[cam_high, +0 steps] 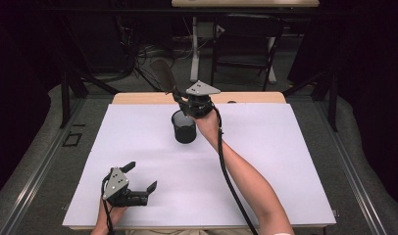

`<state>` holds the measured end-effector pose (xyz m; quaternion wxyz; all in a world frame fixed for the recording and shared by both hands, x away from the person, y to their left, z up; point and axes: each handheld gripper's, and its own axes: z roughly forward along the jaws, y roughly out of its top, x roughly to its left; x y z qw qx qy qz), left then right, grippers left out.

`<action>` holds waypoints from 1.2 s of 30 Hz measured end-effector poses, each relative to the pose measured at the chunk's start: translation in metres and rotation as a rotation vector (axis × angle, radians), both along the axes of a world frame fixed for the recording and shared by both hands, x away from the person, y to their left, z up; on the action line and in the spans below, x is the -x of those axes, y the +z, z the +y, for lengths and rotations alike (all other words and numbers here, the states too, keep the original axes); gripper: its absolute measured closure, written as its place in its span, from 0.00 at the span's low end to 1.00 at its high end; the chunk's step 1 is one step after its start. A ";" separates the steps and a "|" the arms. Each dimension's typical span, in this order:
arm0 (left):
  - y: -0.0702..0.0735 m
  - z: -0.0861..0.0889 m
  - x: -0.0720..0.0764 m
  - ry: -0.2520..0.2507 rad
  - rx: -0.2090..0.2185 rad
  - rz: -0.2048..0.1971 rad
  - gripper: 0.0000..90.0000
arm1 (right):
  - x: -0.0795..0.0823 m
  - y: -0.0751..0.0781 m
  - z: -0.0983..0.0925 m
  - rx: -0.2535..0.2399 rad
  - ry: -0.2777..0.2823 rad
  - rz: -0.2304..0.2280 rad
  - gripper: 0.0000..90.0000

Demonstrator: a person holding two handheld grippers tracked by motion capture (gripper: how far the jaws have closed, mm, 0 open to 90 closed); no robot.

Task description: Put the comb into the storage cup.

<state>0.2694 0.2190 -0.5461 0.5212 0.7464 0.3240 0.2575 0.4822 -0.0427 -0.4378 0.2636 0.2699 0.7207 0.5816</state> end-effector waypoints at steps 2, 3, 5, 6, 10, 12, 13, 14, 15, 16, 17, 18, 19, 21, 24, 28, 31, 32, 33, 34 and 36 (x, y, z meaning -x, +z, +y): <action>0.000 0.000 0.000 0.000 0.001 0.000 0.00 | -0.001 -0.001 0.000 -0.002 -0.002 0.002 0.81; 0.000 0.000 0.000 0.000 0.001 0.000 0.00 | -0.001 -0.002 0.000 0.000 -0.001 0.005 0.81; 0.000 0.000 0.000 -0.001 0.000 -0.001 0.00 | -0.002 -0.003 0.000 0.000 -0.003 0.006 0.81; 0.000 0.000 0.000 -0.001 0.002 0.000 0.00 | -0.002 -0.004 0.000 0.001 -0.003 0.010 0.81; 0.000 0.000 0.000 0.001 0.004 -0.002 0.00 | -0.004 -0.007 0.001 0.002 -0.005 0.016 0.81; 0.000 0.000 0.000 0.001 0.002 0.000 0.00 | -0.004 -0.008 0.001 0.002 -0.006 0.017 0.81; 0.000 0.000 0.000 0.001 0.003 0.000 0.00 | -0.005 -0.009 0.001 0.003 -0.005 0.020 0.81; 0.000 0.000 0.000 0.002 0.003 0.000 0.00 | -0.005 -0.010 0.002 0.005 -0.005 0.021 0.81; 0.000 0.000 0.000 0.002 0.002 -0.001 0.00 | -0.005 -0.010 0.002 0.008 -0.006 0.023 0.81; 0.000 0.000 0.000 0.003 0.004 0.000 0.00 | -0.006 -0.011 0.002 0.008 -0.005 0.025 0.81; 0.000 0.001 0.000 0.003 0.004 0.000 0.00 | -0.006 -0.012 0.002 0.011 -0.004 0.026 0.81; 0.000 0.001 0.000 0.002 0.002 -0.001 0.00 | -0.007 -0.012 0.003 0.013 -0.005 0.028 0.81; 0.000 0.001 0.000 0.002 0.001 -0.001 0.00 | -0.007 -0.013 0.003 0.014 -0.004 0.031 0.81; 0.000 0.001 0.000 0.002 0.002 -0.001 0.00 | -0.008 -0.015 0.003 0.017 -0.007 0.034 0.81; 0.000 0.001 0.001 0.002 0.005 0.000 0.00 | -0.009 -0.017 0.003 0.020 -0.011 0.036 0.81; 0.000 0.001 0.001 0.002 0.004 -0.001 0.00 | -0.009 -0.018 0.002 0.022 -0.013 0.041 0.81; 0.000 0.001 0.000 0.002 0.002 -0.001 0.00 | -0.010 -0.020 0.002 0.025 -0.014 0.046 0.81; 0.000 0.001 0.000 0.002 0.001 -0.001 0.00 | -0.010 -0.020 0.002 0.027 -0.015 0.047 0.81; 0.000 0.001 0.000 0.002 0.001 -0.001 0.00 | -0.010 -0.021 0.002 0.026 -0.016 0.046 0.81; 0.000 0.001 0.000 0.002 0.001 -0.002 0.00 | -0.011 -0.021 0.002 0.025 -0.015 0.050 0.81; 0.000 0.001 0.000 0.003 0.003 -0.001 0.00 | -0.011 -0.022 0.002 0.028 -0.015 0.055 0.81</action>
